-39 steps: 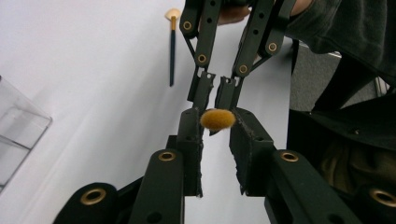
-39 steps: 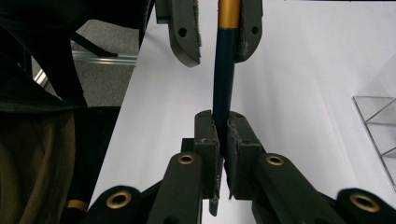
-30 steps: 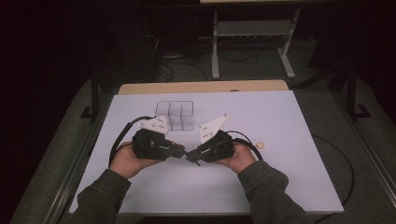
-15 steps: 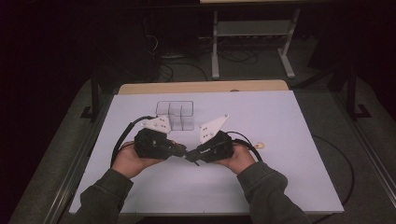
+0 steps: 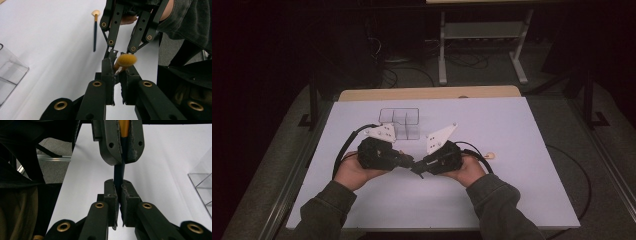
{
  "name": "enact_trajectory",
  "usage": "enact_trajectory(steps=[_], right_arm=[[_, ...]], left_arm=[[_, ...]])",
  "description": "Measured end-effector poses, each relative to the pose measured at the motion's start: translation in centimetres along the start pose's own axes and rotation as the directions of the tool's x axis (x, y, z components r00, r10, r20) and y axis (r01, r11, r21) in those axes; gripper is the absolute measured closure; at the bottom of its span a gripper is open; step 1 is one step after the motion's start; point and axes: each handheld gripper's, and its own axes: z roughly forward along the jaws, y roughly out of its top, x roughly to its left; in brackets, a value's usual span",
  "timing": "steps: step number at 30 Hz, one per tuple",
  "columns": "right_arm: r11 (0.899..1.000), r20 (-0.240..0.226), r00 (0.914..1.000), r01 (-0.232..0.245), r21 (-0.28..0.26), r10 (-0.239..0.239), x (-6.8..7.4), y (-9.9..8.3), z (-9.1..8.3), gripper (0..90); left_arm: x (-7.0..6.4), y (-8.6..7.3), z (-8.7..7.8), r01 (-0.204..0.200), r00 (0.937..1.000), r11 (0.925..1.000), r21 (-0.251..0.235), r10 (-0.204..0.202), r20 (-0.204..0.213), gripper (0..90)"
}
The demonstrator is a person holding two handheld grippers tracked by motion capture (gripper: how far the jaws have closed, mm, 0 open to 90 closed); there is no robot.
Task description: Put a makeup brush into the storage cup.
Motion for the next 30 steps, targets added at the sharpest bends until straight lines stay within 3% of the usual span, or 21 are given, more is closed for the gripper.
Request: enact_trajectory(steps=[8, 11, 16, 24, 30], right_arm=[[1.000, -0.015, 0.9996, -0.022, -0.005, 0.022, -0.2, -0.3, 0.2, 81.9], [0.999, -0.019, 0.9988, -0.045, 0.006, 0.045, -0.3, -0.4, 0.2, 72.5], [0.997, -0.016, 0.9974, -0.070, 0.014, 0.070, -0.5, -0.8, 0.0, 65.6], [0.992, 0.043, 0.9913, -0.125, 0.012, 0.124, -0.7, -1.8, -1.0, 48.6], [0.985, 0.081, 0.9818, -0.173, 0.003, 0.172, -0.7, -2.8, -2.0, 41.9]], left_arm=[[0.1, 0.0, 0.2, -0.008, 1.0000, 0.9999, 0.009, 0.008, 0.004, 83.1], [0.2, -0.1, 0.0, -0.005, 1.0000, 0.9999, 0.010, 0.005, 0.000, 83.1], [0.5, -0.2, -0.4, 0.006, 0.9999, 0.9999, 0.009, -0.005, -0.011, 83.2], [1.3, -0.5, -1.1, 0.011, 0.9997, 0.9999, 0.010, -0.010, -0.023, 83.2], [2.1, -0.6, -1.7, 0.021, 0.9992, 0.9996, 0.017, -0.020, -0.033, 83.1]])
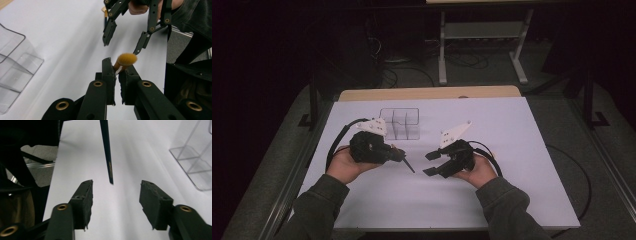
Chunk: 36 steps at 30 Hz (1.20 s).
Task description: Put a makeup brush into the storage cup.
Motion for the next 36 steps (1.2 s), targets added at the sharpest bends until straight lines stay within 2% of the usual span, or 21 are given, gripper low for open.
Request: enact_trajectory(steps=[5, 12, 15, 18, 22, 36], right_arm=[[1.000, 0.032, 0.9991, -0.027, 0.007, 0.027, -0.1, -0.6, -0.4, 34.4], [0.998, 0.054, 0.9963, -0.066, -0.006, 0.066, -0.1, -1.5, -1.4, 30.7], [0.998, 0.078, 0.9946, -0.067, -0.011, 0.068, -0.2, -2.0, -2.0, 29.1], [0.994, 0.082, 0.9910, -0.104, -0.028, 0.106, -0.2, -2.5, -2.5, 27.4], [0.992, 0.092, 0.9877, -0.124, -0.036, 0.127, -0.3, -3.1, -3.1, 25.3], [0.986, 0.152, 0.9750, -0.155, -0.053, 0.162, -0.2, -4.9, -4.7, 21.1]], left_arm=[[0.5, 0.0, -0.7, 0.008, 0.9999, 0.9999, -0.007, -0.008, -0.013, 83.2], [1.4, -0.2, -1.2, 0.028, 0.9992, 0.9996, -0.008, -0.028, -0.028, 83.2], [1.8, -0.2, -1.4, 0.033, 0.9989, 0.9994, -0.011, -0.033, -0.034, 83.1], [2.2, -0.2, -1.6, 0.036, 0.9985, 0.9993, -0.007, -0.036, -0.042, 83.2], [2.7, 0.1, -1.7, 0.040, 0.9982, 0.9992, 0.003, -0.040, -0.046, 83.2], [3.9, 0.7, -2.5, 0.058, 0.9959, 0.9983, 0.006, -0.057, -0.070, 83.2]])
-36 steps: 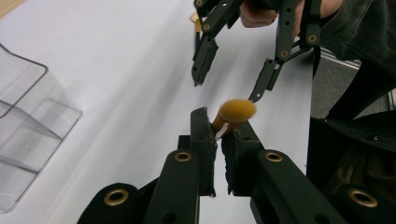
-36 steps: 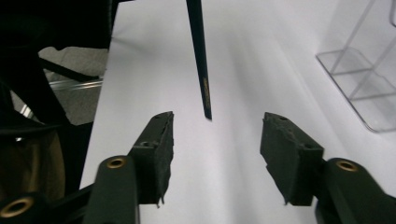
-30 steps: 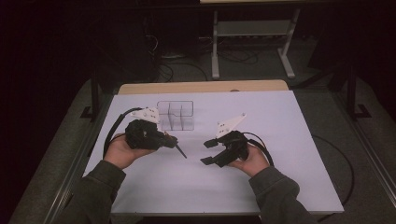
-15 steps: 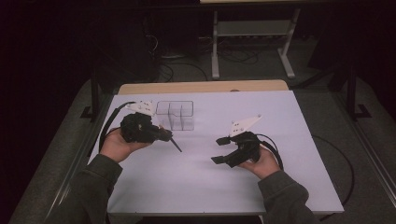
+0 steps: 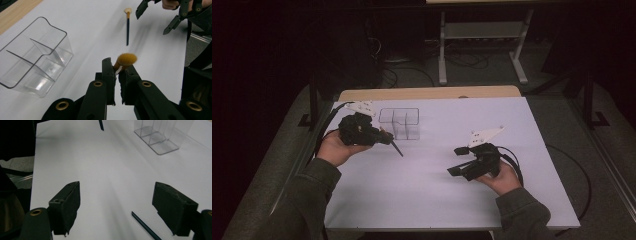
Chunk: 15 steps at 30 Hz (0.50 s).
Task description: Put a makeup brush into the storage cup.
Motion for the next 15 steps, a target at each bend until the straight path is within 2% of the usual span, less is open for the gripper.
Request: enact_trajectory(steps=[4, 11, 15], right_arm=[[1.000, 0.013, 0.9999, -0.008, -0.022, 0.008, -0.1, -0.5, -0.7, 21.2], [0.999, 0.037, 0.9987, -0.034, -0.021, 0.035, -0.3, -1.7, -1.2, 19.9], [0.998, 0.051, 0.9976, -0.044, -0.034, 0.045, -0.3, -2.1, -1.7, 19.0]], left_arm=[[0.4, 0.2, -0.2, 0.002, 1.0000, 1.0000, 0.006, -0.002, -0.009, 83.2], [1.2, 0.7, -1.1, 0.016, 0.9995, 0.9999, 0.001, -0.016, -0.029, 83.2], [1.6, 1.1, -0.9, 0.025, 0.9991, 0.9996, 0.009, -0.025, -0.034, 83.2]])
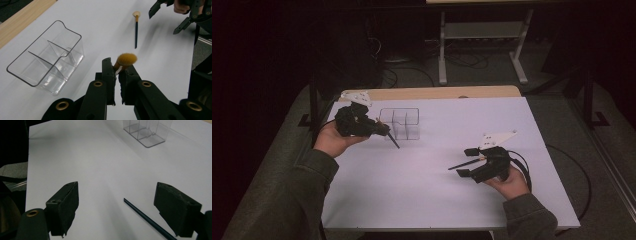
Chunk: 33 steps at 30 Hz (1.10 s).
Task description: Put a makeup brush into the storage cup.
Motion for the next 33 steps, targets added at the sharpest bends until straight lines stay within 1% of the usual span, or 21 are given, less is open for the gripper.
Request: enact_trajectory(steps=[2, 5, 8, 14, 17, 22, 26, 28, 31, 33], right_arm=[[1.000, 0.010, 0.9999, 0.003, -0.005, -0.003, -0.1, -0.2, -0.2, 18.5], [1.000, 0.025, 0.9996, -0.010, -0.015, 0.011, -0.2, -0.6, -0.7, 18.2], [1.000, 0.038, 0.9992, -0.011, -0.023, 0.011, -0.4, -0.8, -1.1, 18.0], [0.999, 0.055, 0.9982, -0.022, -0.027, 0.024, -0.5, -1.2, -1.6, 18.1], [0.999, 0.064, 0.9978, -0.016, -0.032, 0.018, -0.5, -1.3, -2.0, 18.3], [0.999, 0.066, 0.9977, -0.016, -0.029, 0.018, -0.7, -1.5, -2.1, 18.8], [0.999, 0.064, 0.9976, -0.026, -0.019, 0.027, -0.7, -1.6, -2.1, 18.3], [1.000, 0.064, 0.9976, -0.024, -0.018, 0.025, -0.7, -1.6, -2.1, 18.3], [0.999, 0.065, 0.9975, -0.028, -0.019, 0.029, -0.8, -1.7, -2.1, 18.3], [1.000, 0.067, 0.9974, -0.023, -0.019, 0.024, -0.8, -1.7, -2.1, 18.4]], left_arm=[[0.2, 0.3, 0.1, -0.004, 1.0000, 1.0000, 0.008, 0.004, 0.002, 83.2], [0.4, 0.6, 0.3, -0.003, 1.0000, 0.9999, 0.014, 0.003, -0.006, 83.2], [0.7, 0.9, 0.2, -0.002, 0.9999, 0.9998, 0.021, 0.002, -0.013, 83.2], [1.5, 1.6, -0.1, 0.005, 0.9996, 0.9998, 0.019, -0.004, -0.030, 83.2], [1.9, 1.9, -0.3, 0.009, 0.9993, 0.9998, 0.016, -0.008, -0.035, 83.2], [2.7, 2.2, -0.2, 0.029, 0.9982, 0.9992, 0.026, -0.028, -0.053, 83.1], [3.4, 2.5, -0.4, 0.044, 0.9970, 0.9987, 0.025, -0.042, -0.065, 83.2], [3.7, 2.6, -0.6, 0.047, 0.9966, 0.9984, 0.030, -0.045, -0.068, 83.2], [4.1, 2.8, -0.9, 0.062, 0.9950, 0.9979, 0.020, -0.060, -0.080, 83.2], [4.4, 2.9, -1.1, 0.064, 0.9944, 0.9977, 0.024, -0.061, -0.087, 83.2]])
